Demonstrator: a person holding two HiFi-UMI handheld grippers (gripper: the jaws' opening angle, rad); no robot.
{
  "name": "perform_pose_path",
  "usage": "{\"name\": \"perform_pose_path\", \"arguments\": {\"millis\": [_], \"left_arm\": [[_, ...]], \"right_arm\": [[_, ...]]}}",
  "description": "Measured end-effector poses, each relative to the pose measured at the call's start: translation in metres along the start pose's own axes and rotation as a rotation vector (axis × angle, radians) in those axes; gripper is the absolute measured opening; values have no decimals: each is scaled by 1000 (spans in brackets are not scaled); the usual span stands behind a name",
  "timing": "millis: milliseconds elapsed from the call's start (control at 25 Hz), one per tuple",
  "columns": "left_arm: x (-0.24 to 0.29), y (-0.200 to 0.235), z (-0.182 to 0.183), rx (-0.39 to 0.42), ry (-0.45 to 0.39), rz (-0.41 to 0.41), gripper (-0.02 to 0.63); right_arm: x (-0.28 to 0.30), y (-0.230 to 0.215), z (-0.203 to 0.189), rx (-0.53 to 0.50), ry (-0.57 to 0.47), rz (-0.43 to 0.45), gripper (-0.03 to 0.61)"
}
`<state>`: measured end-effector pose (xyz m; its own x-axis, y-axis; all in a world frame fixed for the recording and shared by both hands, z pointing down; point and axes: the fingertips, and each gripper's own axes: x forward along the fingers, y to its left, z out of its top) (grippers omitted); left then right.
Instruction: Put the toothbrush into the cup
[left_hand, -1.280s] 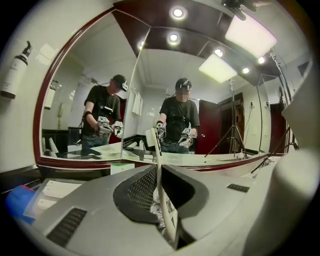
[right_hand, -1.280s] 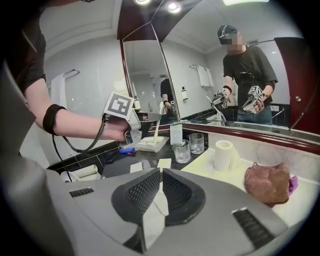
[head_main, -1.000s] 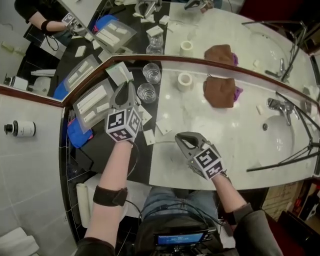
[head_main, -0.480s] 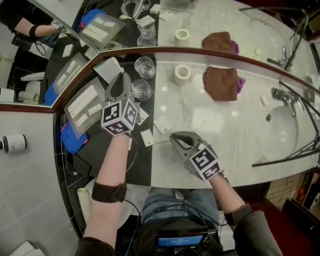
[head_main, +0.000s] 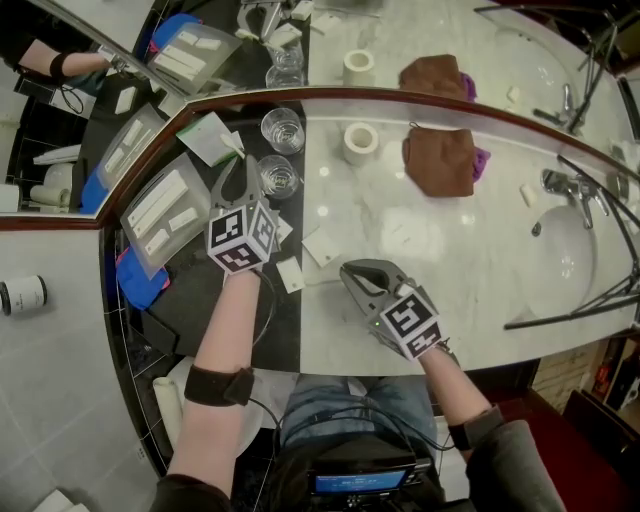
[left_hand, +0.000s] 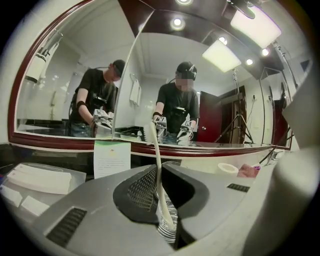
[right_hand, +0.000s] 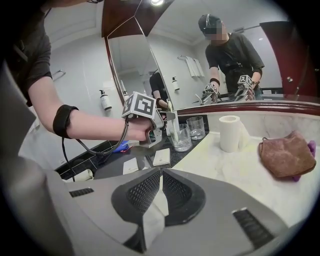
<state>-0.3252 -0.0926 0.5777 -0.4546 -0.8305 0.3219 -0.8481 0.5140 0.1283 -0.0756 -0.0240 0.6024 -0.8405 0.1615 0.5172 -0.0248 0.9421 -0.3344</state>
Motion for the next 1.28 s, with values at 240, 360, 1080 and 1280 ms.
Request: {"name": "perform_pose_path", "arguments": {"millis": [240,360,1080,1280], "left_arm": [[2,-1,-16,53,60,15,38],[4,-1,-20,75,88,23,60],[-32,0,-13,66,135,64,129],[-84,-20,0,43,143,64,118]], "right_arm": [[0,-2,0,-1,5,-1,17],[0,-2,0,-1,5,2,17],[-20,0,8,-11,0,1,17],[-49,2,18,-40,-4,11,17]]}}
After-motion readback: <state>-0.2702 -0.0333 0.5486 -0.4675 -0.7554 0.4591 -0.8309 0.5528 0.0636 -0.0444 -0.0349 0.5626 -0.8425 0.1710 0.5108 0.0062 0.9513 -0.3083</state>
